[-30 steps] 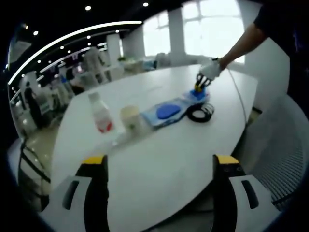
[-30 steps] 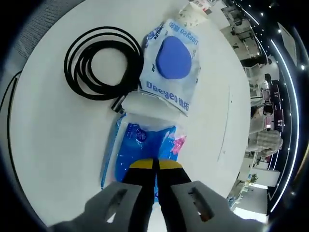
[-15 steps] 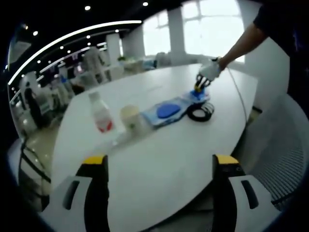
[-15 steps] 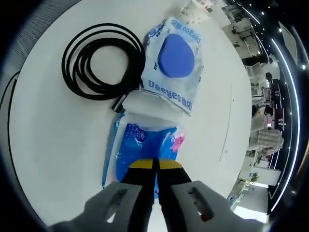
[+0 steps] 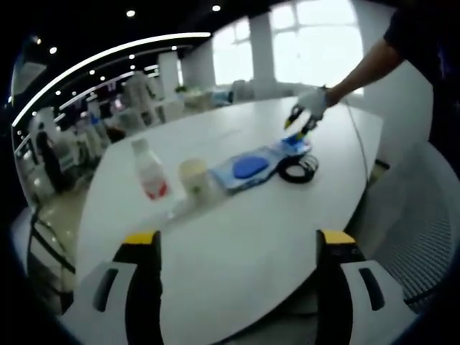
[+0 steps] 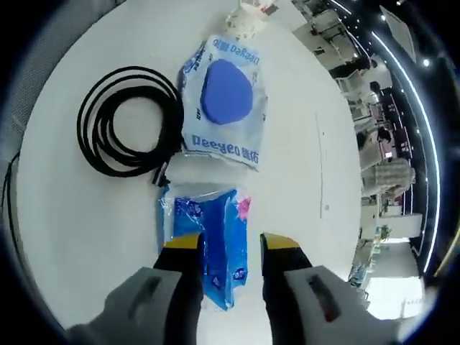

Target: Arrange the tabletop items into an orderly group along one side of the table until the central work area is clear of visible clutter.

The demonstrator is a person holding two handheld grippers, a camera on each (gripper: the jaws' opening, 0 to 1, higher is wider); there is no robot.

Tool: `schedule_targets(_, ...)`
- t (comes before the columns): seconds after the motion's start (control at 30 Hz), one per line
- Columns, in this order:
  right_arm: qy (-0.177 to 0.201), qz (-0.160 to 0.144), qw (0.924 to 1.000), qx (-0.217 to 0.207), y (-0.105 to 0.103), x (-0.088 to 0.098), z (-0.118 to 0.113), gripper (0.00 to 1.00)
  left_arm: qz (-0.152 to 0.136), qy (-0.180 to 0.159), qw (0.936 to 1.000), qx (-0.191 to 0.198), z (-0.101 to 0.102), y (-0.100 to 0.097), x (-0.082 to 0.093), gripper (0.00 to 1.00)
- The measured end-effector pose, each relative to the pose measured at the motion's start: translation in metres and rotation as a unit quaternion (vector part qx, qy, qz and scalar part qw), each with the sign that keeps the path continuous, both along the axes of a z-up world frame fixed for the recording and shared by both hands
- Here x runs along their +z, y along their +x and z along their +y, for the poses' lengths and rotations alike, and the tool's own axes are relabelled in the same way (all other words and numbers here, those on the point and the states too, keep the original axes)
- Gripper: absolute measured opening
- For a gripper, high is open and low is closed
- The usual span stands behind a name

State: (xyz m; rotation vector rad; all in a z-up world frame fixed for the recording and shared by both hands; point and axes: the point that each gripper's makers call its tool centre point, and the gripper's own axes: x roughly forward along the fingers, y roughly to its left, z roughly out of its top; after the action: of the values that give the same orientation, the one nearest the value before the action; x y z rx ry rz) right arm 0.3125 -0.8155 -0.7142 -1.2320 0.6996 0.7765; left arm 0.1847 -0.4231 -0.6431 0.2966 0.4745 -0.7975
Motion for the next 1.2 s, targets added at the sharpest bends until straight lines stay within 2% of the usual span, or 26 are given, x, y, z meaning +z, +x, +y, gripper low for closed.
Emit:
schedule_targets(0.17,0.065,-0.004,0.996,-0.06,-0.008,0.009,0.006,0.47,0.0,-0.004,1.0,-0.002,-0.002,-0.001,0.001,0.88)
schedule_targets(0.3,0.125,0.0,0.985,-0.12,-0.019,0.013,0.01,0.54,-0.001,-0.002,1.0,-0.006,-0.002,-0.002,0.001,0.88)
schedule_targets(0.33,0.135,-0.001,0.9819,-0.132,-0.02,0.013,0.01,0.55,-0.002,-0.004,1.0,-0.007,-0.003,-0.002,0.002,0.88)
schedule_targets(0.37,0.155,0.0,0.9758,-0.155,-0.025,0.014,0.012,0.56,-0.002,-0.004,1.0,-0.006,-0.002,-0.001,0.002,0.88)
schedule_targets(0.47,0.181,0.0,0.9646,-0.192,-0.03,0.014,0.012,0.59,-0.001,-0.007,1.0,-0.005,-0.002,-0.001,0.002,0.89)
schedule_targets(0.5,0.196,-0.002,0.9583,-0.208,-0.032,0.015,0.014,0.59,0.003,-0.004,1.0,-0.002,-0.001,-0.001,0.0,0.9)
schedule_targets(0.53,0.201,-0.001,0.9559,-0.214,-0.034,0.015,0.014,0.6,0.004,-0.004,1.0,-0.002,-0.001,-0.001,0.0,0.91)
schedule_targets(0.57,0.218,0.003,0.9491,-0.228,-0.037,0.015,0.017,0.61,0.006,-0.004,1.0,-0.001,0.0,0.0,-0.001,0.91)
schedule_targets(0.6,0.23,0.002,0.9458,-0.229,-0.039,0.017,0.021,0.62,0.007,-0.004,1.0,0.0,0.0,0.0,-0.001,0.91)
schedule_targets(0.7,0.242,0.007,0.9424,-0.23,-0.048,0.016,0.029,0.64,0.007,-0.006,1.0,-0.002,-0.001,0.0,-0.001,0.92)
schedule_targets(0.87,0.276,0.014,0.929,-0.246,-0.058,0.016,0.043,0.67,0.005,-0.005,1.0,-0.001,0.0,0.001,-0.002,0.95)
schedule_targets(1.0,0.283,0.03,0.9335,-0.218,-0.071,0.011,0.063,0.69,0.007,-0.005,1.0,-0.002,0.0,0.001,-0.002,0.95)
schedule_targets(1.03,0.29,0.035,0.9356,-0.199,-0.075,0.01,0.072,0.7,0.008,-0.004,1.0,-0.004,0.0,0.0,-0.003,0.95)
schedule_targets(1.2,0.301,0.058,0.9378,-0.164,-0.086,0.001,0.097,0.71,0.005,-0.003,1.0,-0.006,0.0,0.0,-0.003,0.95)
